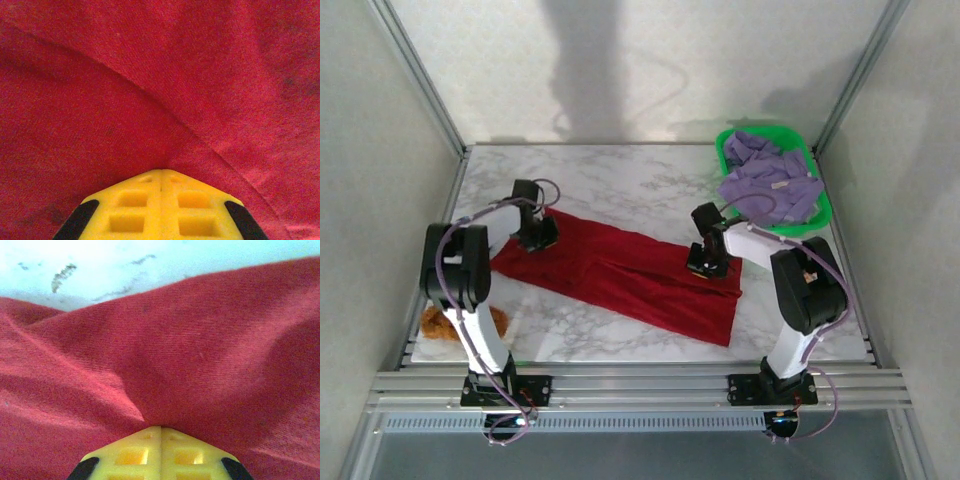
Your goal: Fold and stack the t-shirts
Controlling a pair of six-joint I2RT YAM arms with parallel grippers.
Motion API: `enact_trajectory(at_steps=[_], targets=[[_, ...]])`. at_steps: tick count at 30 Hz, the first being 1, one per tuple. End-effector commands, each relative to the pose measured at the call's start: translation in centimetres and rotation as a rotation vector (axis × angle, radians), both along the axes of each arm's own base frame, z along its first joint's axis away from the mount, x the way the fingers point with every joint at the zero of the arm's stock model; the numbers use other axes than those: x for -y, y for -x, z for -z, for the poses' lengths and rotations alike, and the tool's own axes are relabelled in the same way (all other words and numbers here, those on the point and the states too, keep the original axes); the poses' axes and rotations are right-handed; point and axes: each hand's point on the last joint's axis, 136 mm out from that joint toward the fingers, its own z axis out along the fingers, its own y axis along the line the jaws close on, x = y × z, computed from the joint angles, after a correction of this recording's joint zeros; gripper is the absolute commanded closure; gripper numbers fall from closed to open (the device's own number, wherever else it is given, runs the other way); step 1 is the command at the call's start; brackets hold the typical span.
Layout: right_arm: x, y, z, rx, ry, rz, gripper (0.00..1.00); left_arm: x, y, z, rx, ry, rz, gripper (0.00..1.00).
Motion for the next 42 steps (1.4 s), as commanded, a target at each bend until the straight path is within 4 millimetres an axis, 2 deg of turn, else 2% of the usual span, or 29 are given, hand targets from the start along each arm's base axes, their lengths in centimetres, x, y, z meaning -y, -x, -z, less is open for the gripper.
enact_trajectory(at_steps=[1, 5, 7, 9, 13, 15, 17, 21, 26, 36, 39, 42], targets=[[2.0, 3.7, 1.7, -0.114, 0.052, 0.065, 1.00, 1.5, -1.9, 2.4, -0.023, -0.001, 0.094, 1.00], [1.4, 6.5, 1.5, -0.170, 0.016, 0.049, 1.00, 3.7, -6.3, 1.4, 0.057, 0.055, 0.149, 1.00], [1.3, 7.3, 0.5, -0.168, 0.035, 0.031, 1.00, 4.8, -8.2, -0.8, 0.120, 0.069, 0.162, 1.00], [1.5, 7.4, -1.6, -0.114, 0.050, 0.026, 1.00, 5.6, -9.6, -4.3, 0.200, 0.064, 0.162, 1.00], [1.6, 7.0, -4.4, -0.057, 0.035, 0.017, 1.00, 5.3, -9.9, -9.9, 0.299, 0.050, 0.136, 1.00], [1.2, 7.2, -4.7, -0.075, 0.015, -0.001, 1.00, 5.0, -9.0, -10.9, 0.299, 0.049, 0.123, 1.00], [0.8, 7.6, -4.2, -0.089, -0.009, -0.009, 1.00, 5.3, -7.6, -10.4, 0.280, 0.073, 0.110, 1.00], [0.3, 8.6, -2.6, -0.126, -0.039, -0.013, 1.00, 5.6, -5.0, -7.4, 0.227, 0.077, 0.094, 1.00], [0.1, 9.5, -1.2, -0.160, -0.056, -0.012, 1.00, 5.9, -3.6, -4.1, 0.170, 0.066, 0.075, 1.00], [-0.2, 10.6, 1.4, -0.228, -0.065, -0.005, 1.00, 5.9, -4.3, 0.9, 0.104, 0.031, 0.068, 1.00], [-0.6, 11.1, 2.1, -0.250, -0.077, -0.014, 1.00, 7.3, -5.8, 1.2, 0.135, 0.100, 0.078, 1.00], [-2.4, 11.4, 2.5, -0.257, -0.113, -0.044, 1.00, 9.1, -7.9, 0.9, 0.168, 0.153, 0.100, 1.00]])
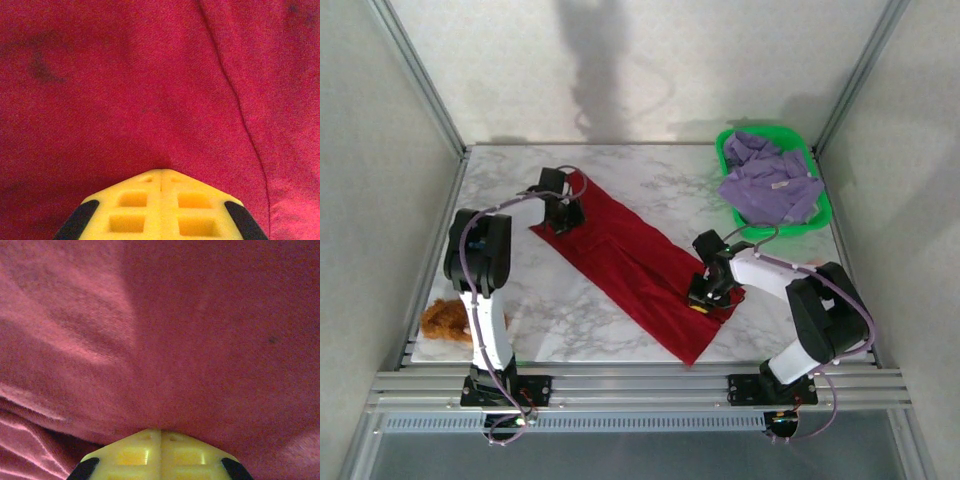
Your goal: Fold and stack the t-shirts
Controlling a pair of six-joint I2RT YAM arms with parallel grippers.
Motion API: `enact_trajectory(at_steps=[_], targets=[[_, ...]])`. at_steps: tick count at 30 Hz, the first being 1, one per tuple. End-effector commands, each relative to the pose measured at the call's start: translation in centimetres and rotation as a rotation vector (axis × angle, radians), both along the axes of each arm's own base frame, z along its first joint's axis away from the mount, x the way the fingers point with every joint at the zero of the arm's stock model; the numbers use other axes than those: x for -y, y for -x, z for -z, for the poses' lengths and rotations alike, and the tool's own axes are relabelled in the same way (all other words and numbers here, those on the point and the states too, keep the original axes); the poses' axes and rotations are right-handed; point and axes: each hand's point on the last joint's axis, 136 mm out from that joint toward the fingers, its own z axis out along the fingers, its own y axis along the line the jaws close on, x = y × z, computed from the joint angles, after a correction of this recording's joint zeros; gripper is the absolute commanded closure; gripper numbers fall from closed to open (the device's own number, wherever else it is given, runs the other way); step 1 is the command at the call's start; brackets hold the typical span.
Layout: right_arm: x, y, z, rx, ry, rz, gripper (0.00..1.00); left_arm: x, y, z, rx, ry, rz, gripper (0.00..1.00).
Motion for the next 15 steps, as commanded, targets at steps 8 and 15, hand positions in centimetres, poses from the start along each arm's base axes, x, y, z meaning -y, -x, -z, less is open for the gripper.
enact_trajectory(at_steps=[8, 15], targets=[[-4.6, 0.3, 0.4, -0.012, -0.023, -0.070, 1.00, 5.9, -7.9, -2.7, 0.100, 0.112, 0.108, 1.00], [-3.8, 0.7, -2.1, 0.031, -0.018, -0.085, 1.00, 4.9, -6.9, -7.5, 0.149, 0.060, 0.097, 1.00]])
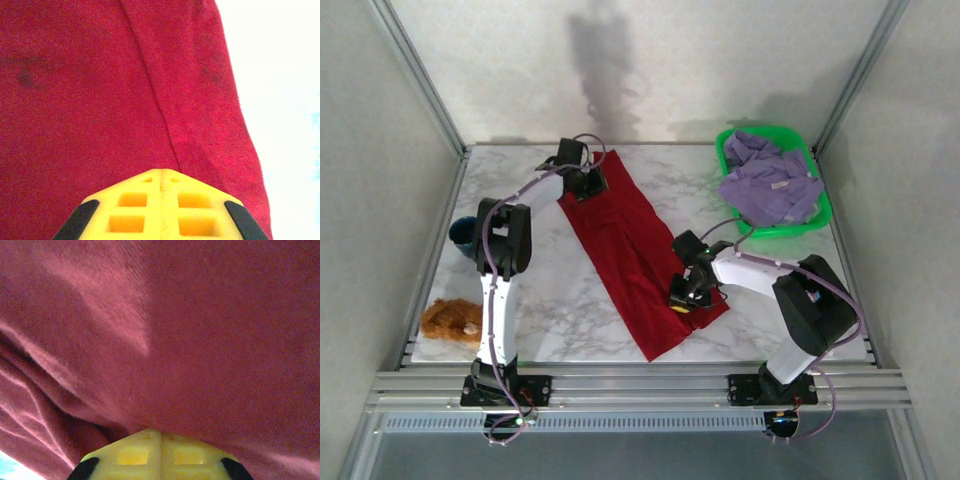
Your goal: Fold and stack the t-shirts
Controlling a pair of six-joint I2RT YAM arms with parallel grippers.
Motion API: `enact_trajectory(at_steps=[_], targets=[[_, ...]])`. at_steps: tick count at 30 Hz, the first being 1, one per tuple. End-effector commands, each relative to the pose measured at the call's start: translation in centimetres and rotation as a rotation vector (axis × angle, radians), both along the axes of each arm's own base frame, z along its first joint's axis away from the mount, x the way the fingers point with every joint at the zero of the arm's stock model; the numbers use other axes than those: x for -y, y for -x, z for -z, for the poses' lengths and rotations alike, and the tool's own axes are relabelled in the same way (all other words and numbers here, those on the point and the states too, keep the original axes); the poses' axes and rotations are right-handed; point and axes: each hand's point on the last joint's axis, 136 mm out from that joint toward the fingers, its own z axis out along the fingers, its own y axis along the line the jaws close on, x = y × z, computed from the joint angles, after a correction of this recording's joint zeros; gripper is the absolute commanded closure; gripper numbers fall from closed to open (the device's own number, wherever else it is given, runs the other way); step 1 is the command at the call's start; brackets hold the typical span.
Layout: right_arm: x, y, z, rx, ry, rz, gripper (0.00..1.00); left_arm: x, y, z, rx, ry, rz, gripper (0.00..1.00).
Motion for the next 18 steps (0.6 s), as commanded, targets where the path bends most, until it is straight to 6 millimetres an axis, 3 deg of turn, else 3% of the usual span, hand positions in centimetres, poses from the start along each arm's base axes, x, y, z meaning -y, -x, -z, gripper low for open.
enact_trajectory(at_steps=[1, 5, 10, 18], targets=[[0.8, 0.4, -1.5, 0.023, 0.022, -0.002, 1.00, -0.8, 1.9, -3.0, 0.010, -0.028, -0.007, 1.00], [0.5, 0.7, -1.8, 0.024, -0.011, -0.009, 1.00, -0.9, 4.0, -2.3, -0.015, -0.022, -0.016, 1.00], [-0.3, 0.9, -0.7, 0.003, -0.038, -0.018, 1.00, -0.9, 6.3, 0.7, -0.069, -0.034, -0.020, 1.00], [-1.9, 1.8, 1.7, -0.059, -0.079, -0.019, 1.00, -0.1, 5.4, 4.0, -0.102, -0.035, 0.016, 1.00]])
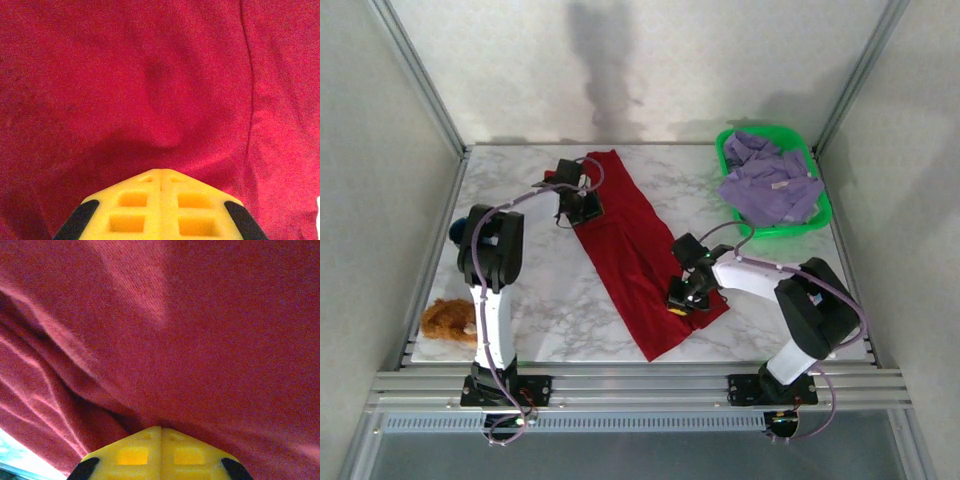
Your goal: Fold and stack the t-shirts
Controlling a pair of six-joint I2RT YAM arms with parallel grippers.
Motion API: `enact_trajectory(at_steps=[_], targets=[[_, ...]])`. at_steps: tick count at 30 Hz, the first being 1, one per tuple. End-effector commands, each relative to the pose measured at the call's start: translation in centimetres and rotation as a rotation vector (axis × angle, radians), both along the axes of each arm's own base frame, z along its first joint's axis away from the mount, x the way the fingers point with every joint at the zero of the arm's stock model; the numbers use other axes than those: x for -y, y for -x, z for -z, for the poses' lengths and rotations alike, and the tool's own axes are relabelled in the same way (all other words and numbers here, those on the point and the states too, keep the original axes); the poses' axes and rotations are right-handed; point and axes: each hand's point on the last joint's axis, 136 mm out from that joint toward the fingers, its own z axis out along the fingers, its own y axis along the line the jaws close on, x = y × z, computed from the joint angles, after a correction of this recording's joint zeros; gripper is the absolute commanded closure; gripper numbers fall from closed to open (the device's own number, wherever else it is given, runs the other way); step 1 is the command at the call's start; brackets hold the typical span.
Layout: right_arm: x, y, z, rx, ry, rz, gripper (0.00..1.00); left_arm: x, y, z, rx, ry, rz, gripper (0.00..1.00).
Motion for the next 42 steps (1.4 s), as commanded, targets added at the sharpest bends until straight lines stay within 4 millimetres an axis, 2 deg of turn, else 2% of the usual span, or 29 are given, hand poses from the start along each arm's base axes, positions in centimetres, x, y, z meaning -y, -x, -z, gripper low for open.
enact_trajectory(at_steps=[1, 4, 9, 11, 13, 16, 22, 27, 29, 34, 38, 42], targets=[[-1.2, 1.2, 1.7, -0.062, -0.035, -0.007, 1.00, 0.9, -1.8, 0.8, 0.026, 0.004, 0.023, 1.00], [-2.9, 1.7, 2.5, -0.085, -0.067, -0.031, 1.00, 2.2, -2.4, 1.5, 0.021, 0.025, 0.024, 1.00], [-7.9, 2.2, 1.7, -0.105, -0.101, -0.182, 1.00, 7.3, -3.1, 1.3, 0.037, 0.064, 0.090, 1.00], [-8.9, 1.7, 1.2, -0.092, -0.094, -0.206, 1.00, 8.9, -3.4, 1.3, 0.036, 0.066, 0.119, 1.00], [-9.1, 1.2, 0.5, -0.065, -0.085, -0.207, 1.00, 9.3, -3.8, 1.0, 0.033, 0.048, 0.130, 1.00], [-8.5, 1.2, -0.4, -0.041, -0.070, -0.203, 1.00, 8.6, -4.7, -0.6, 0.069, 0.016, 0.123, 1.00], [-6.6, 2.3, -0.8, -0.031, -0.046, -0.189, 1.00, 6.0, -6.0, -3.3, 0.098, -0.055, 0.095, 1.00], [-6.0, 1.6, -2.2, 0.023, -0.052, -0.149, 1.00, 4.8, -8.1, -5.6, 0.219, -0.092, -0.005, 1.00], [-6.1, 1.3, -2.5, 0.029, -0.058, -0.145, 1.00, 4.9, -9.1, -5.0, 0.236, -0.087, -0.036, 1.00], [-5.8, 1.0, -1.9, 0.018, -0.044, -0.141, 1.00, 5.4, -11.5, -1.3, 0.197, -0.107, -0.046, 1.00], [-5.5, 1.4, -1.1, -0.002, -0.038, -0.132, 1.00, 4.0, -12.7, 1.0, 0.147, -0.149, -0.092, 1.00], [-5.1, 1.7, -0.6, -0.017, -0.031, -0.125, 1.00, 3.0, -13.2, 1.5, 0.147, -0.155, -0.120, 1.00]])
